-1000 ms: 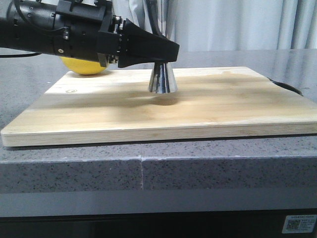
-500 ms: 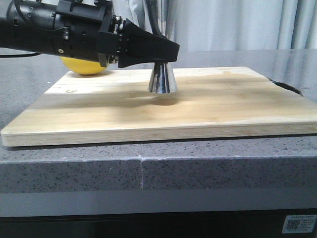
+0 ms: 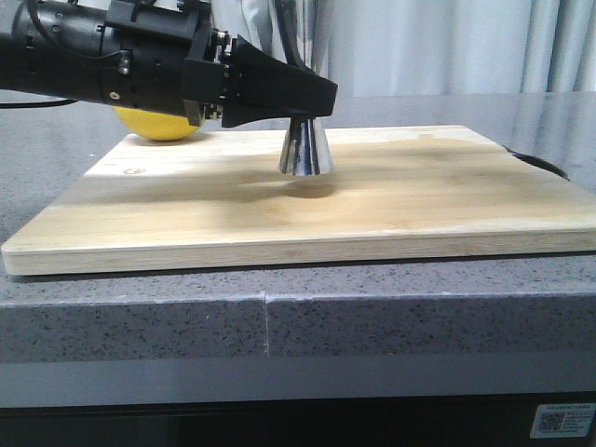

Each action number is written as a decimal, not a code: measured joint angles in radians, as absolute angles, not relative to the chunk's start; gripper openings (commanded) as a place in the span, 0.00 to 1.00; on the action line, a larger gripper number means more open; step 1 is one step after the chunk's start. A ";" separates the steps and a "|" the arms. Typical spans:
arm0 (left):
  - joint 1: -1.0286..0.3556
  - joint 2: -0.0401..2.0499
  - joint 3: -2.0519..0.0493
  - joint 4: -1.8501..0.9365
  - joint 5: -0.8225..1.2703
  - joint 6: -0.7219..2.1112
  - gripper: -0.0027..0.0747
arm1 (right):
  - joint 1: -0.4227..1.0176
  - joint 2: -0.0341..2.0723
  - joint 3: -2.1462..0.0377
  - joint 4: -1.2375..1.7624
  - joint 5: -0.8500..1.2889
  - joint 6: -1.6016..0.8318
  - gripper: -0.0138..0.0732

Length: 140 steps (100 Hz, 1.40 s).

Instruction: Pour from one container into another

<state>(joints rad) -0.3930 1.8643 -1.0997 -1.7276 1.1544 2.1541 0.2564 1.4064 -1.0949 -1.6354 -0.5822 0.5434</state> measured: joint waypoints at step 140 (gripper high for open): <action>-0.393 1.864 -1.100 -1.728 1.154 2.154 0.01 | 0.256 1.406 -1.095 -1.727 -0.584 0.543 0.51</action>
<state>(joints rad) -0.3930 1.8643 -1.0997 -1.7276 1.1544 2.1541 0.2564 1.4064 -1.0949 -1.7265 -0.5842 0.5434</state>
